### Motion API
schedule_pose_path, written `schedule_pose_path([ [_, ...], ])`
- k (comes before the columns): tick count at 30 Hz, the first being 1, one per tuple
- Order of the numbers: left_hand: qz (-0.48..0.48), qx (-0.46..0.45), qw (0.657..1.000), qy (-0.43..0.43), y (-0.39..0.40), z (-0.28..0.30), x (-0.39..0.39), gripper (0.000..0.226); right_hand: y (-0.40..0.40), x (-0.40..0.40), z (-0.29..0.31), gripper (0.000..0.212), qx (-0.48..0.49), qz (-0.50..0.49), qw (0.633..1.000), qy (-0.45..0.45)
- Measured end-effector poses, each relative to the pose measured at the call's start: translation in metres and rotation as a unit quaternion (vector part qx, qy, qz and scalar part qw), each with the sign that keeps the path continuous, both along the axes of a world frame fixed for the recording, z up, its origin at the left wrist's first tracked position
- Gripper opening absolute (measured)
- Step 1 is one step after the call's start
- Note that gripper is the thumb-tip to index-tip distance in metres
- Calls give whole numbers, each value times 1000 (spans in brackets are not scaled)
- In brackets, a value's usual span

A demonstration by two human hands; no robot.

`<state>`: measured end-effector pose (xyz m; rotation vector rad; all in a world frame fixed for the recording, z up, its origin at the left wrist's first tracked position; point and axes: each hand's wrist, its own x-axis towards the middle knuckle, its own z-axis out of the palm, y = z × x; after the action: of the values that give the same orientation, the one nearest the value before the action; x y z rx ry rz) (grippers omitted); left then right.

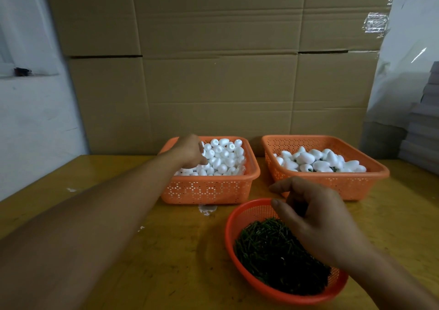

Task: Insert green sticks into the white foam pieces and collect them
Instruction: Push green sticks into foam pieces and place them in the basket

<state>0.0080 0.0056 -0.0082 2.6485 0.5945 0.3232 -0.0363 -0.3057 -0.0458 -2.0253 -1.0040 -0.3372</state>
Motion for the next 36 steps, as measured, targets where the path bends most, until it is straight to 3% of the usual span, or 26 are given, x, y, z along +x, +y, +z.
schedule_pose_path([
  [7, -69, -78, 974, -201, -25, -1, -29, 21, -1, 0, -1, 20, -9, -4, 1000, 2],
  [16, -201, -238, 892, -327, -81, -10, -84, 35, 0, -1, -2, 21, -15, -1, 1000, -2],
  [26, -310, -331, 842, -291, -116, -23, -132, 39, -1, 0, 0, 19, -56, -1, 998, 3],
  [31, -331, -393, 820, -252, -122, -28, -139, 22, -1, 0, 1, 6, -175, 24, 984, 3],
  [36, -343, -474, 785, -205, -121, -31, -141, 33, 0, -9, 5, 27, -339, 7, 941, -18],
])
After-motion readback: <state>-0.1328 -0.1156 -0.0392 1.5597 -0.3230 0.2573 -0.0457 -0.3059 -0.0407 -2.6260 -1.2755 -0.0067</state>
